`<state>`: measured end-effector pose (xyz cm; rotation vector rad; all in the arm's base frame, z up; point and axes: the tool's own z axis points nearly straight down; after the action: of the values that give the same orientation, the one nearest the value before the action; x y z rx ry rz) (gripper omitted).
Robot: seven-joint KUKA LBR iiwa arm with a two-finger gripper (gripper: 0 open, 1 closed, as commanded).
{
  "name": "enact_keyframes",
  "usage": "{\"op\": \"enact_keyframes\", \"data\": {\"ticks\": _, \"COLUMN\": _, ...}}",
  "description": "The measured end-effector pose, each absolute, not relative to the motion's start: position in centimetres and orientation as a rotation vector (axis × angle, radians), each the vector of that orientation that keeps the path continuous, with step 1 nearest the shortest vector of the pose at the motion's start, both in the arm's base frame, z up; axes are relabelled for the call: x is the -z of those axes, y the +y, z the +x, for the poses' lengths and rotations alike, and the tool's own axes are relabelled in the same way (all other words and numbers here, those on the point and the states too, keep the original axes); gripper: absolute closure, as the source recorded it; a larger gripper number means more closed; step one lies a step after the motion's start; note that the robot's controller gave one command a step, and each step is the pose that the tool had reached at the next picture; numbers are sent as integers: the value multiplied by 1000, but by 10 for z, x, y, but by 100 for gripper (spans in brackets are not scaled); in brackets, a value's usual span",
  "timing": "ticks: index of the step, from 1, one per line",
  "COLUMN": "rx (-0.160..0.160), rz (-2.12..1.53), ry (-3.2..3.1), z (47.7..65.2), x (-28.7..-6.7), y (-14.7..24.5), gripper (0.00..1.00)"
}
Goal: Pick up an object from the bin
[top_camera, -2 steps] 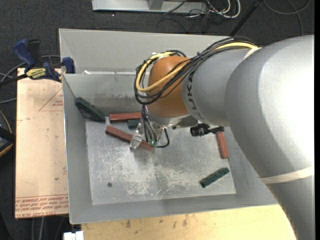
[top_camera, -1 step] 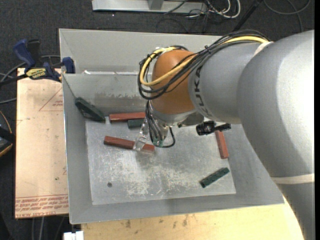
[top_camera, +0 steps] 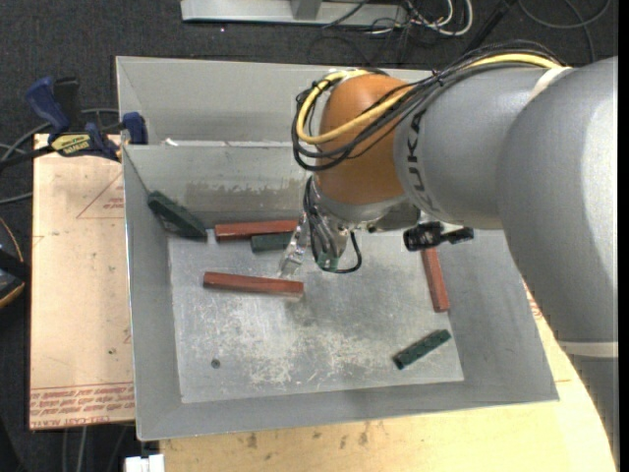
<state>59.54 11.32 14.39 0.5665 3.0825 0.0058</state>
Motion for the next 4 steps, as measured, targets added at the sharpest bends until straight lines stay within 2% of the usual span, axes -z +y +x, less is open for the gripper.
{"op": "enact_keyframes", "data": {"ticks": 1, "rx": 3, "rz": 655, "ry": 3076, "z": 576, "x": -184, "y": 108, "gripper": 100}}
{"op": "enact_keyframes", "data": {"ticks": 2, "rx": -5, "rz": 336, "ry": 3116, "z": 575, "x": -73, "y": 137, "gripper": 0}}
{"op": "enact_keyframes", "data": {"ticks": 3, "rx": -12, "rz": 333, "ry": 3107, "z": 579, "x": -79, "y": 140, "gripper": 100}}
{"op": "enact_keyframes", "data": {"ticks": 4, "rx": -13, "rz": 333, "ry": 3107, "z": 579, "x": -79, "y": 140, "gripper": 100}}
